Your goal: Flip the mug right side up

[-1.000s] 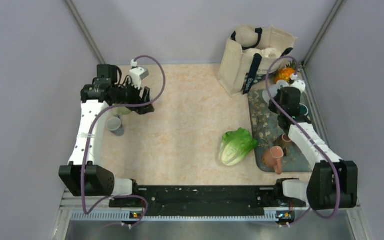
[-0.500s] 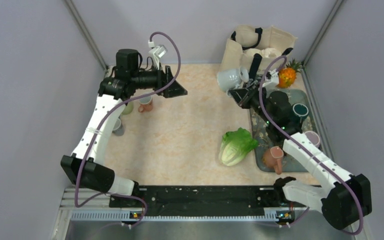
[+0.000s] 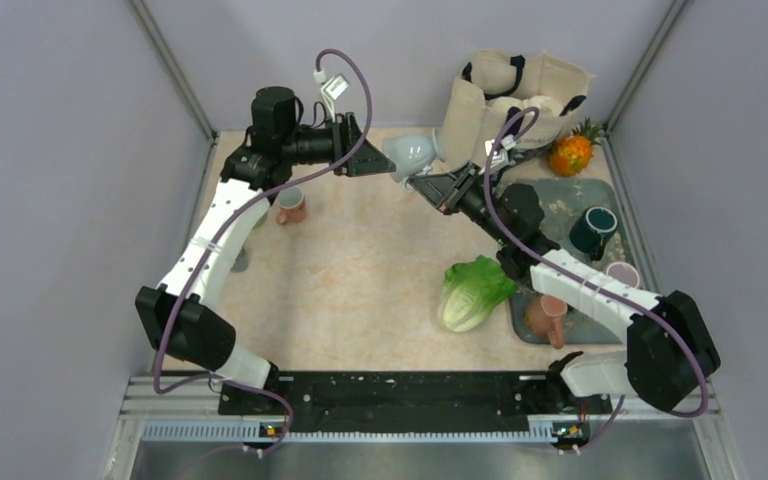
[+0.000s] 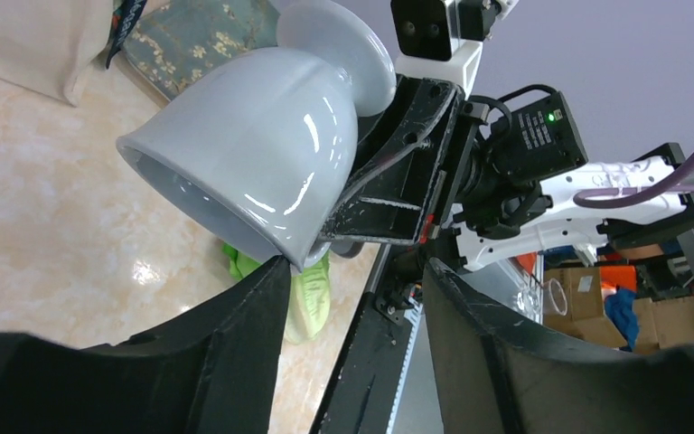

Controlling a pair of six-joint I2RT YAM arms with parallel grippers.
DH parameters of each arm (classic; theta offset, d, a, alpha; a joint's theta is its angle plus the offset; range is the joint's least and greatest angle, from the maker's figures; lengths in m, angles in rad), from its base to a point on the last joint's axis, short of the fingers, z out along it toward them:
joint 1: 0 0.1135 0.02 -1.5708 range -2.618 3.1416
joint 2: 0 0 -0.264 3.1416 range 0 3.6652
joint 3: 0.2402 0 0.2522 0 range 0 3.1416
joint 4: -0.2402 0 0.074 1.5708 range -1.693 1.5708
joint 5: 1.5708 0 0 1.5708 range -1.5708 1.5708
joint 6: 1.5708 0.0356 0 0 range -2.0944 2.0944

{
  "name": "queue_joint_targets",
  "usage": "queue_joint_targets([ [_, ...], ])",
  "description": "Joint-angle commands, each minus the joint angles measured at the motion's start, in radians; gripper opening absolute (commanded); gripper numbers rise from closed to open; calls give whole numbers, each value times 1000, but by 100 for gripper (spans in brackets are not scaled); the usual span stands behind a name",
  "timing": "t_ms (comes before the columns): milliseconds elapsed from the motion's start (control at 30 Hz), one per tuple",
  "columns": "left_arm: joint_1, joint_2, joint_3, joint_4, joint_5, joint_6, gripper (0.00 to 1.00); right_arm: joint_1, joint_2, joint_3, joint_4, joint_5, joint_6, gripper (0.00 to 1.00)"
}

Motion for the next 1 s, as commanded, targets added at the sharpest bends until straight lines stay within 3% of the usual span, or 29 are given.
queue_joint_targets([
  [0, -20, 5, 18, 92, 24, -47, 59, 31, 24, 96, 228, -34, 59, 0],
  [233, -20, 15, 20, 104, 8, -56, 53, 70, 78, 113, 308, -50, 111, 0],
  [300, -20, 16, 31, 110, 11, -65, 40, 74, 90, 116, 318, -51, 132, 0],
  [400, -20, 19, 55, 115, 11, -71, 1, 80, 114, 119, 325, -62, 151, 0],
  [533, -7, 7, 55, 57, -49, -17, 0, 79, 143, 120, 284, -74, 160, 0],
  [567, 1, 2, 52, 28, -86, 18, 0, 80, 145, 120, 248, -75, 148, 6],
  [667, 15, -5, 68, -115, -269, 180, 0, 79, 152, 131, 95, -80, 85, 50],
  [767, 26, -11, 67, -216, -453, 339, 0, 81, 164, 137, -30, -117, 22, 74],
  [833, 35, -21, 49, -263, -557, 431, 0, 83, 163, 127, -72, -145, -2, 82],
  [967, 47, -25, 36, -454, -684, 676, 0, 86, 131, 133, -199, -180, -97, 88],
])
